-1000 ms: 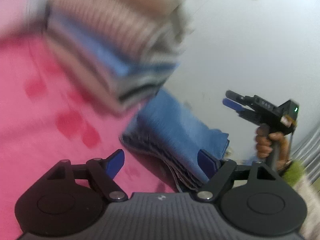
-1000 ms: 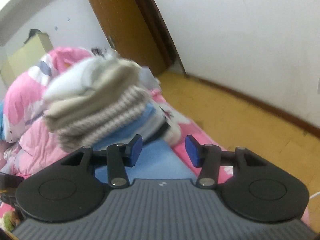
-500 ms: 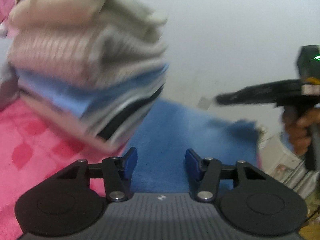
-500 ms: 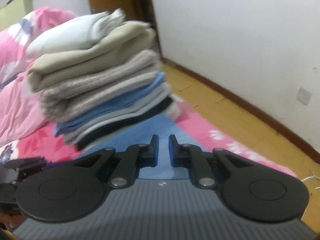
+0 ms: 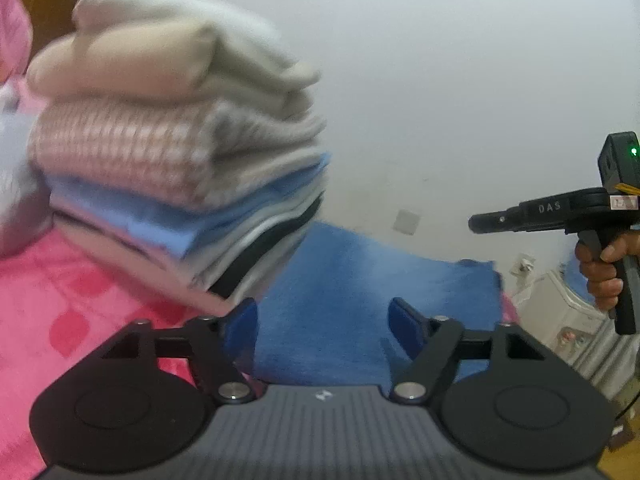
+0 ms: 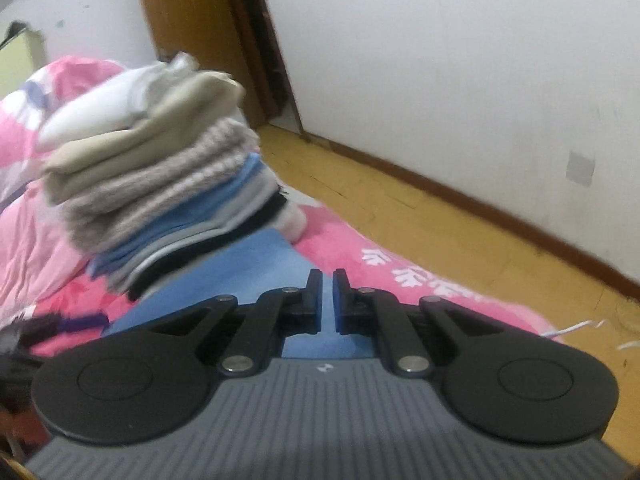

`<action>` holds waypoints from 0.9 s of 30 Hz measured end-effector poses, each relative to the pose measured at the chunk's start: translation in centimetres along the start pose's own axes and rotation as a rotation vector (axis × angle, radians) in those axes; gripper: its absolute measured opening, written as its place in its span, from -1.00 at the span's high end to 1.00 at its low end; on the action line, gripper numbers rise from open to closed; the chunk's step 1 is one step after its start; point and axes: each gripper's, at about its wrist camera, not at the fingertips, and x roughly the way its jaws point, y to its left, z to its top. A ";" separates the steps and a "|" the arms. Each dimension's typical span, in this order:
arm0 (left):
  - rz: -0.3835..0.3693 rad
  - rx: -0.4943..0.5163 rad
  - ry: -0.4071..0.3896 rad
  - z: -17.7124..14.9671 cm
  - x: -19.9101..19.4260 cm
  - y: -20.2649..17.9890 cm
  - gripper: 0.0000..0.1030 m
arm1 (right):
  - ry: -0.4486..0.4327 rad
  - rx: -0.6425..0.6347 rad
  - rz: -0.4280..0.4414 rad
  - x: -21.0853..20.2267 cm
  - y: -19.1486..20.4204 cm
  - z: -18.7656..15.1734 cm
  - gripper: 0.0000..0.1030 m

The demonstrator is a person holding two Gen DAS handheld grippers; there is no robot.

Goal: Fold clothes
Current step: 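Lift and carry the jeans with both grippers toward the folded clothes stack, then lower the jeans with both grippers onto the bedspread beside the stack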

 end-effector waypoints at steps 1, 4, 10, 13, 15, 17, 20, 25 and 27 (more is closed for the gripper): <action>-0.012 0.026 0.005 0.0 -0.2 -0.4 -0.55 | 0.005 -0.023 0.011 -0.6 0.4 -0.4 0.92; -0.018 0.126 0.066 -0.7 1.1 -1.9 -0.79 | 0.074 -0.106 -0.014 -0.1 1.7 -3.4 0.91; -0.005 0.180 0.069 -0.3 1.5 -2.2 -0.80 | 0.074 -0.159 -0.067 0.1 3.5 -5.6 0.90; -0.015 0.179 0.052 0.2 1.6 -1.8 -0.80 | -0.002 -0.110 0.009 -1.7 4.6 -5.1 0.90; -0.008 0.187 0.070 0.1 1.7 -2.0 -0.81 | 0.000 -0.154 0.019 -1.4 6.3 -7.0 0.90; 0.006 0.200 0.095 -0.8 1.8 -2.0 -0.82 | 0.002 -0.198 0.029 -1.1 8.0 -8.8 0.89; 0.002 0.176 0.108 -1.2 1.2 -1.3 -0.82 | 0.003 -0.266 0.078 -1.9 10.6 -11.3 0.87; 0.013 0.119 0.060 -0.3 -0.1 -0.2 -0.82 | -0.047 -0.236 0.118 -4.5 11.0 -9.4 0.89; 0.018 0.093 0.045 0.1 -0.3 -0.2 -0.82 | -0.085 -0.188 0.060 -3.6 9.5 -7.1 0.88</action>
